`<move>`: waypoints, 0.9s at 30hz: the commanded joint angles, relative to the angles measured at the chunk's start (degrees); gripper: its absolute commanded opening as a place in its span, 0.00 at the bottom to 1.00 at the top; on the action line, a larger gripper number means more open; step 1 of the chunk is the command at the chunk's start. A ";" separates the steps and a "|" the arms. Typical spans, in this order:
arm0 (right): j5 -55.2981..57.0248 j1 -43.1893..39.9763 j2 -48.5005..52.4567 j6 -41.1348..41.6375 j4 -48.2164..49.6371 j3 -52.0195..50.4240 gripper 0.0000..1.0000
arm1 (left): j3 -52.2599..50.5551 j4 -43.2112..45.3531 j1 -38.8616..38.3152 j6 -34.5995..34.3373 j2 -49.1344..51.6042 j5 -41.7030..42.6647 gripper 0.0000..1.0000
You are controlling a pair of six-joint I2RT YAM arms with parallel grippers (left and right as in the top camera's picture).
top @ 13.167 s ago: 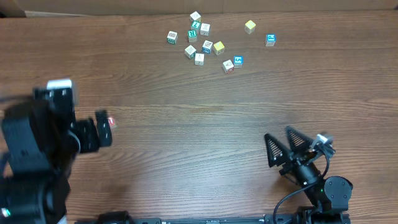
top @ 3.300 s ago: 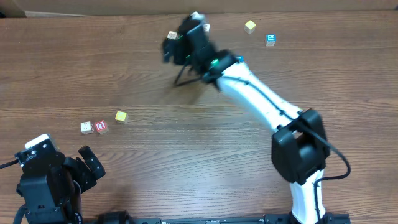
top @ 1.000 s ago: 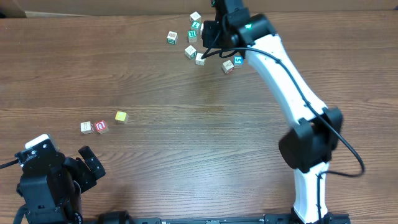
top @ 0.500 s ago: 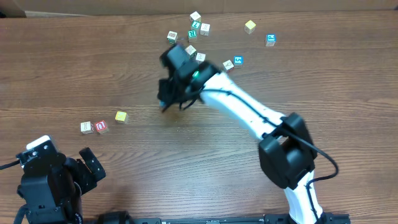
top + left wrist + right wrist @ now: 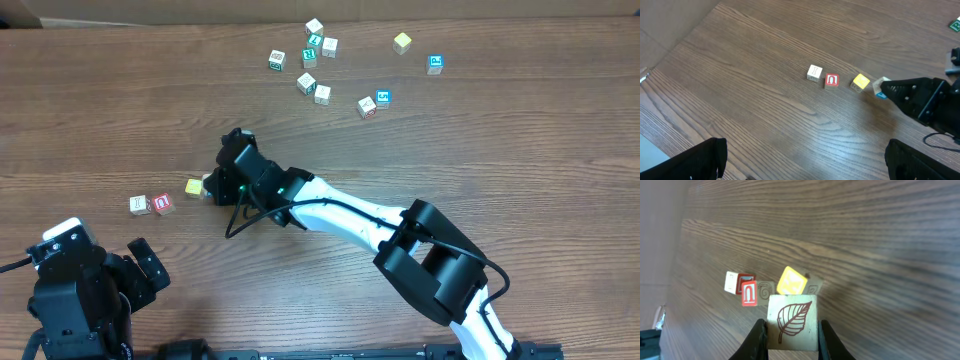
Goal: Form a horizontal line
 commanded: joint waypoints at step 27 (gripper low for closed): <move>-1.42 -0.74 -0.04 2.12 -2.14 0.70 1.00 | -0.09 17.33 0.00 -8.24 3.34 10.32 1.00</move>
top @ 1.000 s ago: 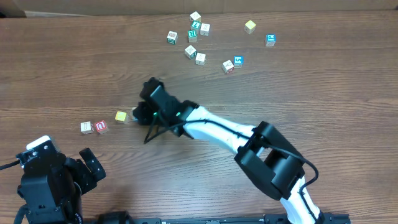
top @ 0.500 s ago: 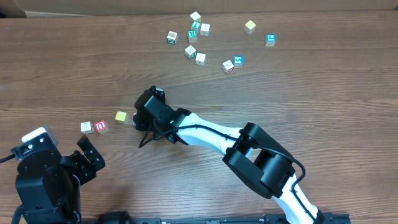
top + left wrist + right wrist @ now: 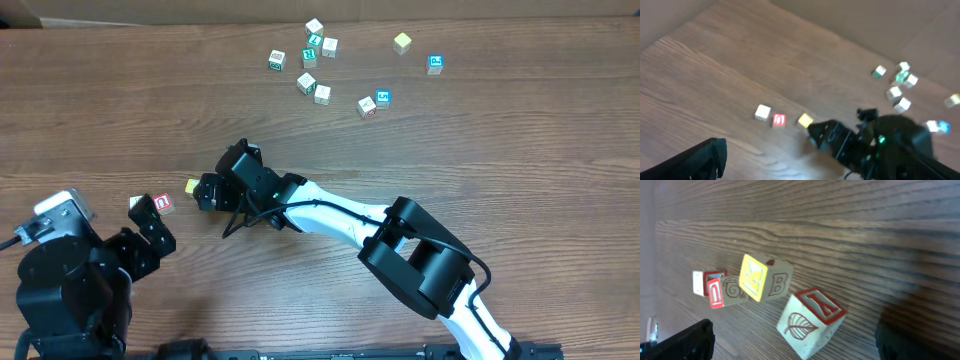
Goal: Form a horizontal line
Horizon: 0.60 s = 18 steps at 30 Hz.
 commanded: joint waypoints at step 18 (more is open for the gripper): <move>-1.95 -10.21 -10.97 -11.06 -28.89 2.08 1.00 | 15.78 -3.30 34.88 5.40 37.09 42.34 1.00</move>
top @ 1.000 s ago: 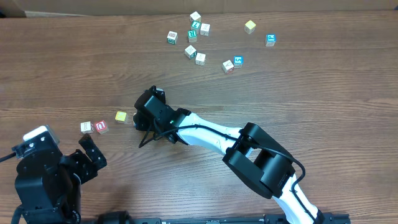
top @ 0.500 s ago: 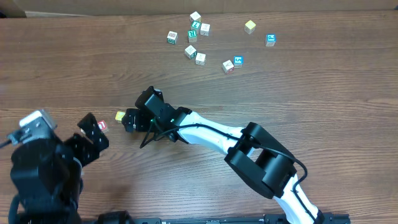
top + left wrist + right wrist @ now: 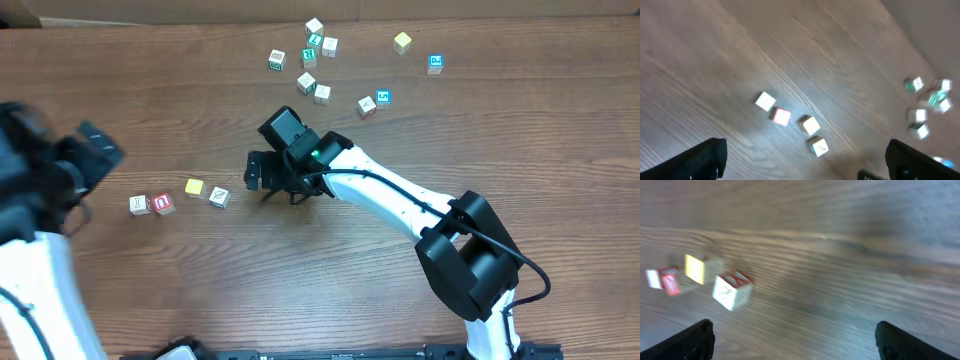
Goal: Form a horizontal line
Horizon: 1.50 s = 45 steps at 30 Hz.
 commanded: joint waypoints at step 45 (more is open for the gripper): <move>-6.08 -0.24 11.26 -0.70 28.70 8.13 0.04 | 1.40 18.73 -0.74 -0.81 28.46 2.14 0.04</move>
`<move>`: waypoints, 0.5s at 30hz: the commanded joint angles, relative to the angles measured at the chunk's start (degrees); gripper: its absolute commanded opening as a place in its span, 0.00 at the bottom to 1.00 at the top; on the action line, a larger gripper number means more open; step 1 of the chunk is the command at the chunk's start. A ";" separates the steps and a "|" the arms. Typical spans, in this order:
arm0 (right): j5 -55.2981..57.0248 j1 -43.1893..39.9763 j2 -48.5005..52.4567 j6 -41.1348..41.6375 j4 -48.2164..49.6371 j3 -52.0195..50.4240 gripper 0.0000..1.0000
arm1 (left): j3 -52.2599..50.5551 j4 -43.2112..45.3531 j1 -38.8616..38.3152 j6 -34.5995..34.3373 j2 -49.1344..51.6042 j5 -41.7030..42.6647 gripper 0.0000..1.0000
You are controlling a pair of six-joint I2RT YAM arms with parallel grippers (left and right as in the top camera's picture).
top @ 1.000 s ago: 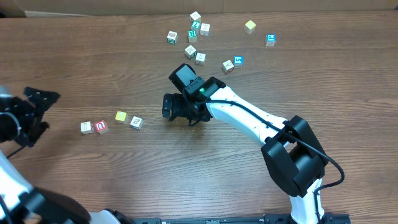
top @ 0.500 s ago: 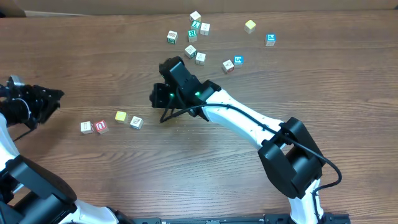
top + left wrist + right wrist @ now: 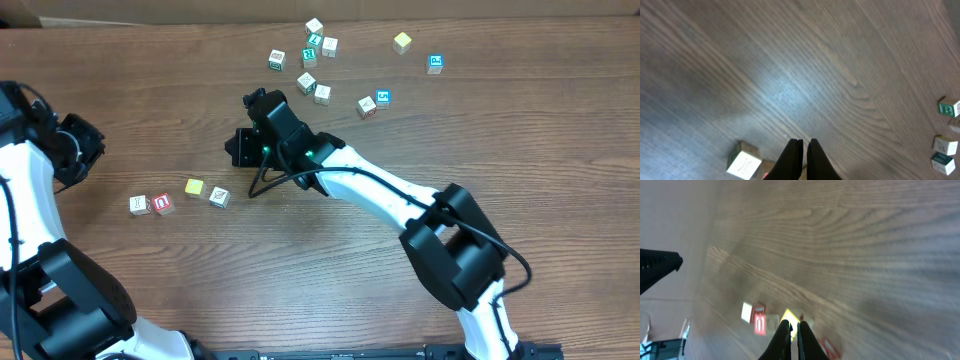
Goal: Form a horizontal line
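Observation:
Along the table's left side lies a rough row of blocks: a white block (image 3: 138, 205), a red block (image 3: 161, 204), a yellow block (image 3: 194, 187) set slightly farther back, and a leaf block (image 3: 218, 197). My right gripper (image 3: 240, 148) hovers behind and to the right of the row, shut on nothing (image 3: 792, 325). Its wrist view is blurred but shows the white block (image 3: 746, 312), red block (image 3: 759, 322) and yellow block (image 3: 789, 317) below it. My left gripper (image 3: 88, 150) hangs at the far left, shut and empty (image 3: 802, 145), with the white block (image 3: 743, 161) beneath.
Several loose blocks are scattered at the back of the table, among them a green-marked one (image 3: 277, 60), a white one (image 3: 322, 94), a yellow one (image 3: 402, 42) and a blue one (image 3: 435, 64). The right arm (image 3: 380, 195) stretches diagonally over the table's middle.
Both grippers were open and are now shut on nothing. My right gripper has moved a little farther back and left. My left arm has shifted at the far left. The row of blocks has not moved.
My right gripper held the leaf block just right of the yellow block. Then it was open with the leaf block on the table beside the yellow one. Then it stood away to the right, the left arm raised. Now both grippers are shut, away from the row.

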 commanded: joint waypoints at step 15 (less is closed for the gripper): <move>-5.70 2.14 19.15 0.42 -7.72 21.70 0.04 | 0.76 2.75 -2.27 -7.87 -0.15 -11.28 0.31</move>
